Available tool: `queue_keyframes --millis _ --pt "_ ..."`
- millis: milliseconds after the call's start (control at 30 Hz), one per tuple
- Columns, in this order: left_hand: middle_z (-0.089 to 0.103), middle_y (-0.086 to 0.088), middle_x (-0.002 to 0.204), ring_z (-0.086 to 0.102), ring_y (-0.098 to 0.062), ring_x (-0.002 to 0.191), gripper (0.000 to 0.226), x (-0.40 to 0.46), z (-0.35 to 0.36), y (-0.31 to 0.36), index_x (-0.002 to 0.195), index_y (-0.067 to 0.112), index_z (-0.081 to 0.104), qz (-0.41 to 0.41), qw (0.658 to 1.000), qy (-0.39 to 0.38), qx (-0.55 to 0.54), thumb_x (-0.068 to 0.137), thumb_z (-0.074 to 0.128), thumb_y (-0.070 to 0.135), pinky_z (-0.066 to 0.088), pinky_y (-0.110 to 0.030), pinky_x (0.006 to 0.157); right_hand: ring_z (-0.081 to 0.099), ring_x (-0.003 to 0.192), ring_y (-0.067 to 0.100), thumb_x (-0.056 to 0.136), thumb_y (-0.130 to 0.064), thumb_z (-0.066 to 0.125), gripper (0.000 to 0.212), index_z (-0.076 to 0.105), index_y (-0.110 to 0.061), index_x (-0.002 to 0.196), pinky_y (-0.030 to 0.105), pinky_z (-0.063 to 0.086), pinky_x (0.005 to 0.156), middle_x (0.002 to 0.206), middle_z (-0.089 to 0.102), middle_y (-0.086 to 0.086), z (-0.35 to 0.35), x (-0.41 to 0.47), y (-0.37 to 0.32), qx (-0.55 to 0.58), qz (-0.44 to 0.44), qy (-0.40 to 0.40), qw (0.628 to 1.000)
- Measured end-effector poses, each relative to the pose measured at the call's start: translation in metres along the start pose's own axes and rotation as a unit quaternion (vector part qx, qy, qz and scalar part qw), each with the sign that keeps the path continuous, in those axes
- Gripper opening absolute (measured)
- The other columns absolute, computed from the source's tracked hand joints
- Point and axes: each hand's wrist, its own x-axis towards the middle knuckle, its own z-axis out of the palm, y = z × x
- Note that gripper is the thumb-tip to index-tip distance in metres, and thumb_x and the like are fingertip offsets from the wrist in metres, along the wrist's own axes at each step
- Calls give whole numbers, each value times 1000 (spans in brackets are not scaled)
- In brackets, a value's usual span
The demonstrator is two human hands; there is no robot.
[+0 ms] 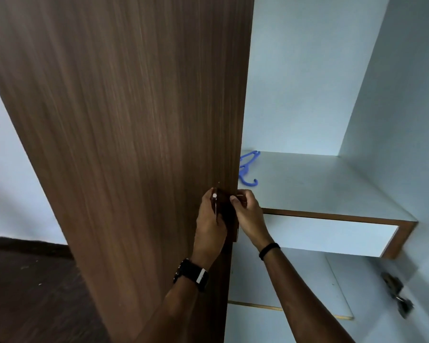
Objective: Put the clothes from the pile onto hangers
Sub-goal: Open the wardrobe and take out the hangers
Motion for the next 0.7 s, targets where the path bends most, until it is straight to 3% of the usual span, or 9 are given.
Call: queue_keyframes --millis 133,200,300,433,533,633,700 --pt "59 -2 119 62 -2 95 42 -17 -14 12 131 24 39 -41 999 18 -22 96 45 1 51 -9 70 57 87 2 96 -27 54 17 50 -18 109 2 42 62 100 57 -6 -9 -26 -10 -23 -8 -15 1000" --pt "59 1 119 61 0 98 48 -39 -21 17 130 32 39 -34 999 30 -21 95 47 0 51 -10 73 56 83 -1 95 -26 56 19 52 -15 109 1 41 61 97 58 -6 -9 -52 -18 -19 -10 -9 1000" --pt "59 7 119 60 -5 106 60 -83 -39 22 123 50 36 -24 998 53 -28 93 51 1 54 -26 88 55 79 -5 93 -24 59 14 52 -19 104 0 41 62 90 57 -11 0 -108 -34 16 -27 8 999" --pt "58 5 120 62 -13 106 53 -139 -76 30 134 36 41 -41 992 114 -25 92 54 7 55 -38 88 57 85 -7 91 -24 62 16 54 -24 104 2 43 69 92 58 -18 19 -184 -57 72 -33 -16 997" --pt "58 5 124 61 -11 110 47 -180 -114 44 137 29 41 -42 991 126 -35 95 51 10 53 -32 90 57 87 -9 90 -24 63 17 57 -27 106 1 43 71 95 60 -18 36 -233 -70 89 -31 -42 995" --pt "58 8 122 58 0 107 42 -214 -153 60 135 28 42 -56 985 161 -22 98 47 9 48 -17 88 54 85 -19 91 -21 62 19 55 -34 103 -1 41 69 94 58 -23 57 -274 -85 88 -47 -99 990" --pt "57 12 124 56 5 110 40 -231 -176 68 136 30 41 -80 981 173 -24 97 45 22 46 -14 91 54 89 -17 89 -19 64 25 57 -30 110 -2 41 72 104 62 -18 70 -296 -91 58 -87 -131 986"
